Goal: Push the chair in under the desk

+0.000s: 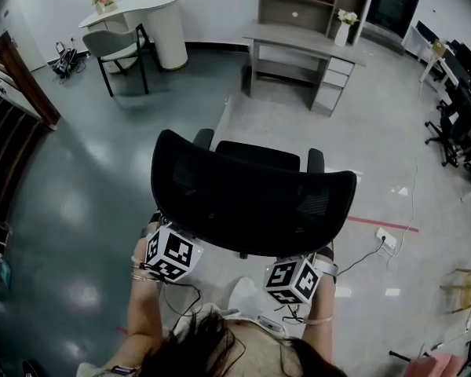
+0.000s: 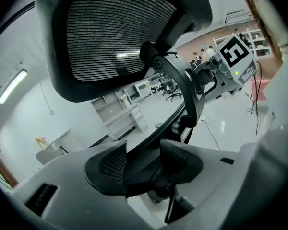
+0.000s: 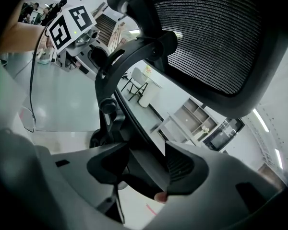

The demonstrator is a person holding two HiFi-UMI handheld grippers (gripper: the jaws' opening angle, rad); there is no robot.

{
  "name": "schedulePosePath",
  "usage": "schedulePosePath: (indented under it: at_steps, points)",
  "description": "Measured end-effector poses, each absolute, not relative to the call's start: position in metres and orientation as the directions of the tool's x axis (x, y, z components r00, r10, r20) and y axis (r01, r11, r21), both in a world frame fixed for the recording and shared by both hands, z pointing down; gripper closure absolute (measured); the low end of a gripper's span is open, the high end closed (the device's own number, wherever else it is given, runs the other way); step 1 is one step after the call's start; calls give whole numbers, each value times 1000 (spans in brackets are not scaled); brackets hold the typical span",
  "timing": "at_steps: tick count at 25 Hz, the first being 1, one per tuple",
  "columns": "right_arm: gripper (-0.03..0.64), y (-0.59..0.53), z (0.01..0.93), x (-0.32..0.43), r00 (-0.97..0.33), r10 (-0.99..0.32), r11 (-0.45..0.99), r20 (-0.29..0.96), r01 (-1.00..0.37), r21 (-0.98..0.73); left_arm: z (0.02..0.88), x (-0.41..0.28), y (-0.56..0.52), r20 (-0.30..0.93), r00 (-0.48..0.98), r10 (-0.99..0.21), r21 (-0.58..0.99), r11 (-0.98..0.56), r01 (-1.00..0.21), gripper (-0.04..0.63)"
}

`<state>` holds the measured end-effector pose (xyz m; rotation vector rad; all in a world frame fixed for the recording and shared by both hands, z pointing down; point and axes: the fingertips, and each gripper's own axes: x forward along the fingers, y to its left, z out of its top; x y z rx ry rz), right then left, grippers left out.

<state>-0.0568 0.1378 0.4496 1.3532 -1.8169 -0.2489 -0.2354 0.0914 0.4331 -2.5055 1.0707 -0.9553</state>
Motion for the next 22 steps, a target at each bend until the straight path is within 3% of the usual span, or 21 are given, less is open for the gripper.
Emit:
schedulePosePath:
  at_steps: [22]
  points:
    - [388,78,445,-49,-90,-881,398,464,-673,623,427,-226,30,484,512,-710,-437,-703,-561,379]
